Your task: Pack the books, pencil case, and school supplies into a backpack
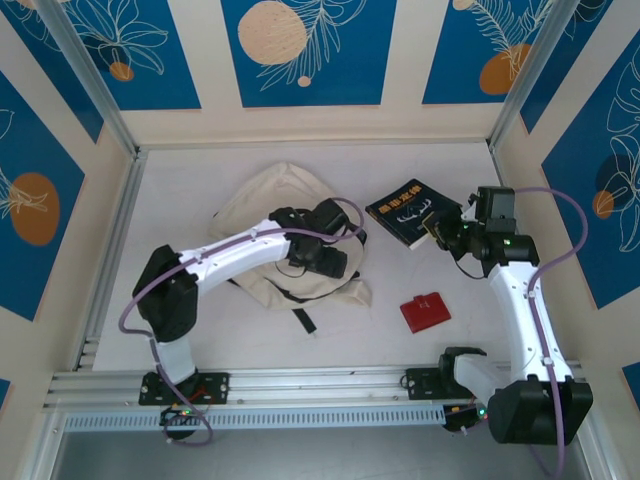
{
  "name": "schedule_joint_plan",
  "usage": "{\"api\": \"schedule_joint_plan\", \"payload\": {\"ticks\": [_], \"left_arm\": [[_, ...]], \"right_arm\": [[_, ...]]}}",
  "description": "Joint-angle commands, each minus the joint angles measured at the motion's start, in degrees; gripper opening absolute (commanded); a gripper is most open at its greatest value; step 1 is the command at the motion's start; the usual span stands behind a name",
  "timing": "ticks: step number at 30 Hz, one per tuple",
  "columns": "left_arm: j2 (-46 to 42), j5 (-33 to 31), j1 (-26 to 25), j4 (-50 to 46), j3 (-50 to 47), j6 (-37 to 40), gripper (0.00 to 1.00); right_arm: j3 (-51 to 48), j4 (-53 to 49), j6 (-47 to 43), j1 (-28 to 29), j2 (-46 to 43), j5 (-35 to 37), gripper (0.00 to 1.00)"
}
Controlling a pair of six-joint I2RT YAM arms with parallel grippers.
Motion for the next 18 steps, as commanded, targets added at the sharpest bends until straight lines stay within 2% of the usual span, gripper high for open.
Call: {"api": "schedule_joint_plan", "payload": {"ticks": [1,7,18], "left_arm": [[2.5,-0.79,-1.08,-3.38,1.39,-3.2,0.77],[6.72,-0.99,-1.56,-3.52,1.9,-4.05,0.67],[5.65,-1.76,-1.54,-3.94,3.05,-4.32,0.17]], "right_arm": [[-0.93,1.17,-1.62,-0.4,-1.53,-3.14,0.0],[-2.3,4.34,0.63,-0.68,-1.77,-8.82,0.0],[-2.57,2.53,-0.16,-0.95,-2.32,-8.97,0.0]]}}
